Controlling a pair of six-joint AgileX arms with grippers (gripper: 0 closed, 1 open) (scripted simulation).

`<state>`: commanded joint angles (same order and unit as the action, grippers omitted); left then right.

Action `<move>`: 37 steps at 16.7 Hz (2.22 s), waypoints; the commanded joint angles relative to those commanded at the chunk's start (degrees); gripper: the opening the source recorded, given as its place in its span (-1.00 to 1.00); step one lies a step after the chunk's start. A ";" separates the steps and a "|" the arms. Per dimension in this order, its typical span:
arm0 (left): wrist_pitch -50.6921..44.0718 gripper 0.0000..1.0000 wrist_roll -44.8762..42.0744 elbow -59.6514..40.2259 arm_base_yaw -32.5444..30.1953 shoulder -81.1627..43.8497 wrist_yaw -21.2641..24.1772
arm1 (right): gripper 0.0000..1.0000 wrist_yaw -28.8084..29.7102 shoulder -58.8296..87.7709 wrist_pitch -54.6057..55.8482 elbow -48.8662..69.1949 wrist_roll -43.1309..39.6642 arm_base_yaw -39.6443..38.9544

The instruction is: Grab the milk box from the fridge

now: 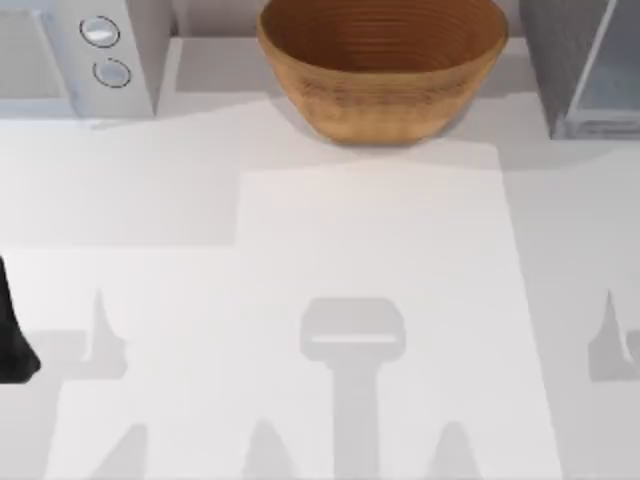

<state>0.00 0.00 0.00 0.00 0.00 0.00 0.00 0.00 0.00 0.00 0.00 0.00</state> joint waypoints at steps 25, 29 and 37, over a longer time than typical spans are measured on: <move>0.00 1.00 0.00 0.00 0.00 0.00 0.00 | 1.00 -27.46 96.32 86.16 9.43 1.07 28.53; 0.00 1.00 0.00 0.00 0.00 0.00 0.00 | 1.00 -29.40 102.58 92.55 10.52 1.03 30.52; 0.00 1.00 0.00 0.00 0.00 0.00 0.00 | 1.00 -28.68 103.98 91.51 12.41 0.99 29.61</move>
<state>0.00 0.00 0.00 0.00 0.00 0.00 -28.68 103.98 91.51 12.41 0.99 29.61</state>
